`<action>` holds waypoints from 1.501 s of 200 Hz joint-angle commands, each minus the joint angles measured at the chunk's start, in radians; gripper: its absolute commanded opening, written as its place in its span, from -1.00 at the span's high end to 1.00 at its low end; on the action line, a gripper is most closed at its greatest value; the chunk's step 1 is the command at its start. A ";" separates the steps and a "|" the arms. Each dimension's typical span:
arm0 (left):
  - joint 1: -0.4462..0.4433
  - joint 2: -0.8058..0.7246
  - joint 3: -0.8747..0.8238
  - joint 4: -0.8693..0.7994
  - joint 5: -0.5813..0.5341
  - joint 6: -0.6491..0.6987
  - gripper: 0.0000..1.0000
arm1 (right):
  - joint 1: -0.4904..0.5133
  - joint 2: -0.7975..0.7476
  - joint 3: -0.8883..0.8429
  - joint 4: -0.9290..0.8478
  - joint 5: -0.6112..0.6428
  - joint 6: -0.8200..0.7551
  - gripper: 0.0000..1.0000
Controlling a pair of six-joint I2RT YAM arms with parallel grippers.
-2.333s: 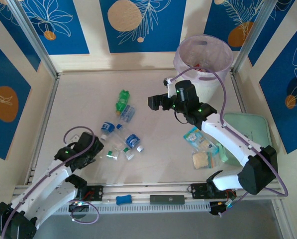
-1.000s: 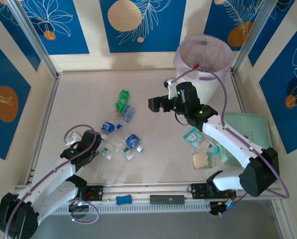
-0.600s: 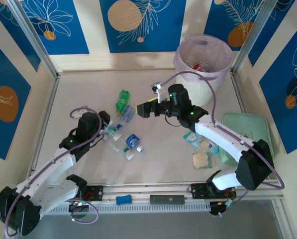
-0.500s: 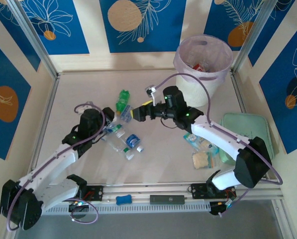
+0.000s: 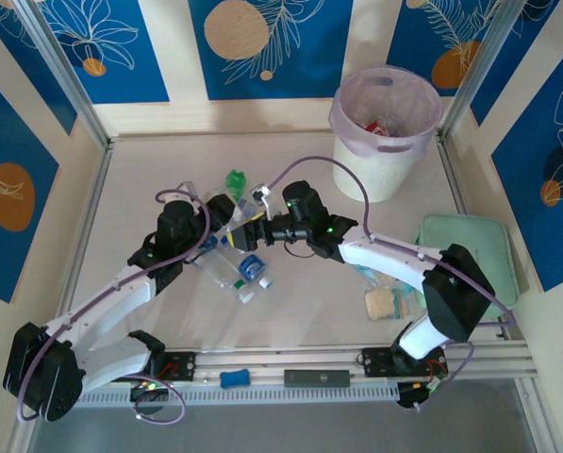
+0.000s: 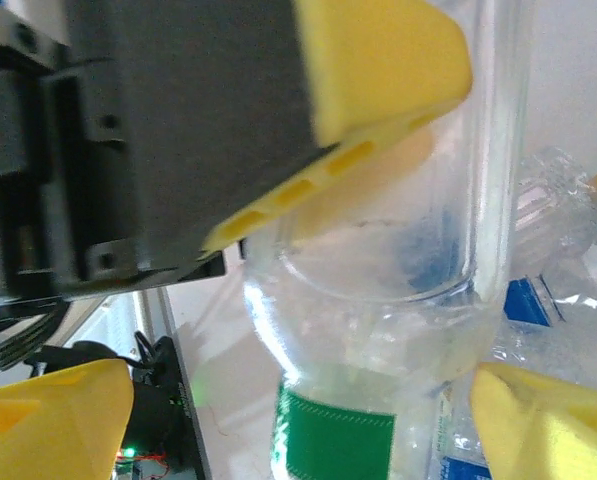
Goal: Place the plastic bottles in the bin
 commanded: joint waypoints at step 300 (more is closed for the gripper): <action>0.100 -0.150 -0.084 -0.114 -0.010 0.006 -1.00 | -0.136 -0.046 0.040 -0.212 0.185 -0.071 0.02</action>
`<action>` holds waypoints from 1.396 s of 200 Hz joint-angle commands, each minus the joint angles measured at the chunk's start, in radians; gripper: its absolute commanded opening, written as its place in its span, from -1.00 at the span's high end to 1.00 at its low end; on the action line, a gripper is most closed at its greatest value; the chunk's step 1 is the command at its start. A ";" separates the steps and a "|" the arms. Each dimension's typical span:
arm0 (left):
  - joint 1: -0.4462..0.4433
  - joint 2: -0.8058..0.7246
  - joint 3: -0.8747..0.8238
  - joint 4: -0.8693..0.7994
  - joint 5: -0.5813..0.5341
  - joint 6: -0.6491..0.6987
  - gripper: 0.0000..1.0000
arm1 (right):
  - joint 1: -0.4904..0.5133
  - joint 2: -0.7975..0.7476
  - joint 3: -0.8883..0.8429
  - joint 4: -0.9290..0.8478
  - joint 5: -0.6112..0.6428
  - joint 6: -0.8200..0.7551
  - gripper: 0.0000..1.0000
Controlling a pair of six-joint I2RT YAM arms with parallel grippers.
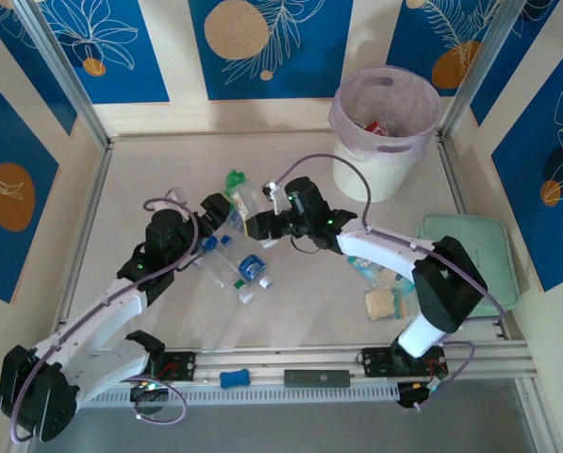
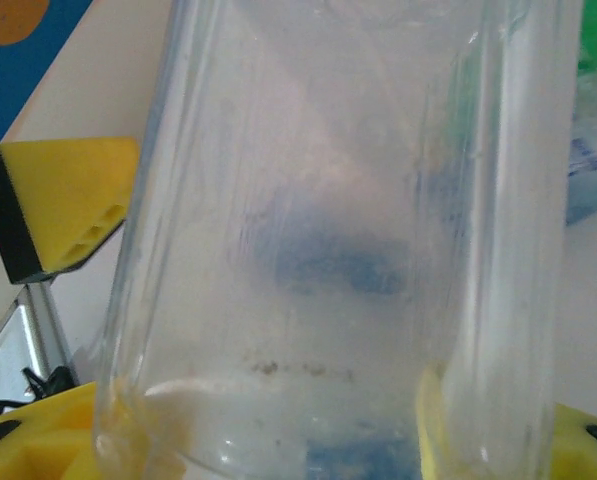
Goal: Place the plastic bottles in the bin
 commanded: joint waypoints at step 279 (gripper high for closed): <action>0.044 0.066 0.007 -0.188 0.211 0.231 -1.00 | -0.679 0.226 0.902 -0.520 0.262 -0.233 0.03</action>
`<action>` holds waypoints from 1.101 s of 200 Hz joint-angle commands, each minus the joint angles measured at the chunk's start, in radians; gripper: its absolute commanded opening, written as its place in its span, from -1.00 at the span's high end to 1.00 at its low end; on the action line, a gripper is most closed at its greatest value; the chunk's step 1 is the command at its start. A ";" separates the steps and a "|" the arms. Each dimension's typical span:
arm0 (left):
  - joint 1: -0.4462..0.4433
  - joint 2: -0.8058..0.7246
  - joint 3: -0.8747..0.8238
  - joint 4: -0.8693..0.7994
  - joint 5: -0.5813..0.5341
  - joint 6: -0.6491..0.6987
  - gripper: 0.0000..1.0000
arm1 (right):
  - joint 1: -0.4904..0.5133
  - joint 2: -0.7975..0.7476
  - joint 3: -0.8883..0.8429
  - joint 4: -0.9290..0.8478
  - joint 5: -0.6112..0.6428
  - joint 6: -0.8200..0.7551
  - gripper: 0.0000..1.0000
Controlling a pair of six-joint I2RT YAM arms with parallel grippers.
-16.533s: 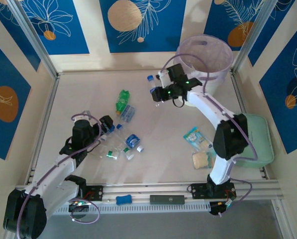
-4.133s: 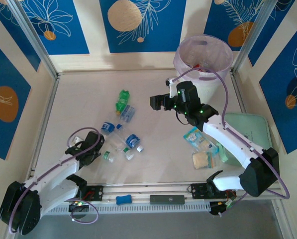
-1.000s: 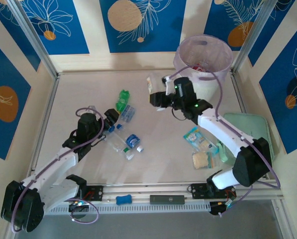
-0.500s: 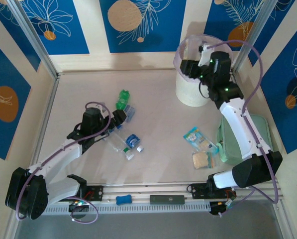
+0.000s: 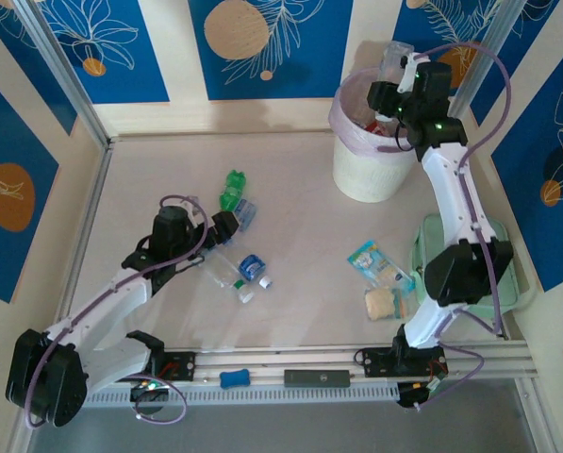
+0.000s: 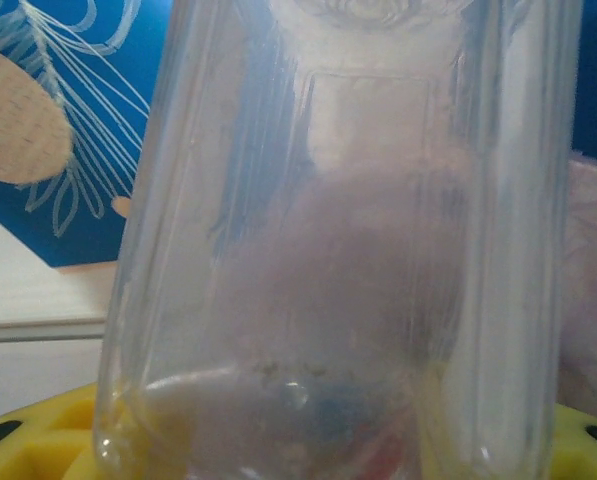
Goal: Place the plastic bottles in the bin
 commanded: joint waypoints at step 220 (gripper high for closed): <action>-0.003 -0.106 0.050 -0.205 -0.163 0.153 -1.00 | 0.055 -0.086 0.025 -0.079 0.041 -0.019 -0.98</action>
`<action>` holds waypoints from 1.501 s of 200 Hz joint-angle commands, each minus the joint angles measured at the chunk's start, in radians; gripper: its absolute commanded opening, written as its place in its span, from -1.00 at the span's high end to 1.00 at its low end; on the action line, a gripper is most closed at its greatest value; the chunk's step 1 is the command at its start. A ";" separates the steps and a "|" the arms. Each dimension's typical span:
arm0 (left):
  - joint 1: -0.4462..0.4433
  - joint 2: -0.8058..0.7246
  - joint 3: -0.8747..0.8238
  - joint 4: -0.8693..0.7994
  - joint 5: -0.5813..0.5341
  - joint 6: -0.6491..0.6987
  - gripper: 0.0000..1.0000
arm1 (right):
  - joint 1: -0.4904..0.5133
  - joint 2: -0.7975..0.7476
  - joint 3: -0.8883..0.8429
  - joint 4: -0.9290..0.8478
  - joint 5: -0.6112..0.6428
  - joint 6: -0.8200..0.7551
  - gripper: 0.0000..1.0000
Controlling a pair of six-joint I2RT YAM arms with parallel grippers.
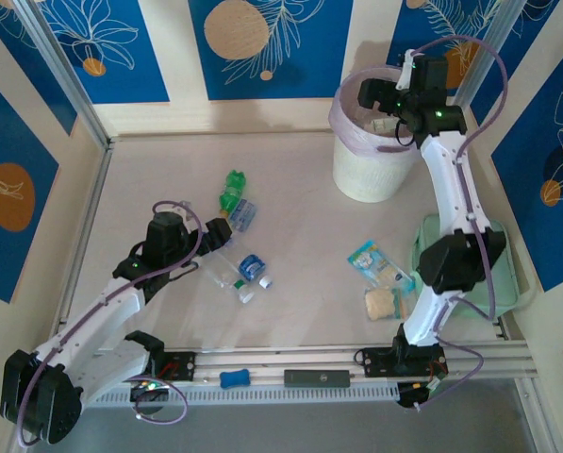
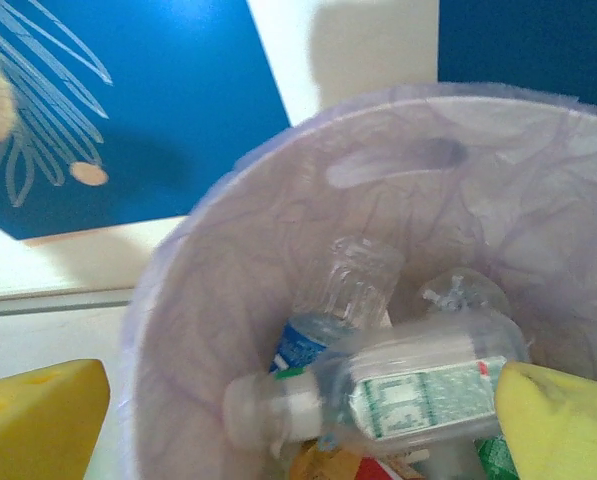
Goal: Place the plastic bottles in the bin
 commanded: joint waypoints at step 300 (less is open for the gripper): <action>0.166 0.560 0.211 -0.095 -0.005 0.410 -0.70 | 0.452 -0.497 -0.968 0.403 0.019 0.240 -0.98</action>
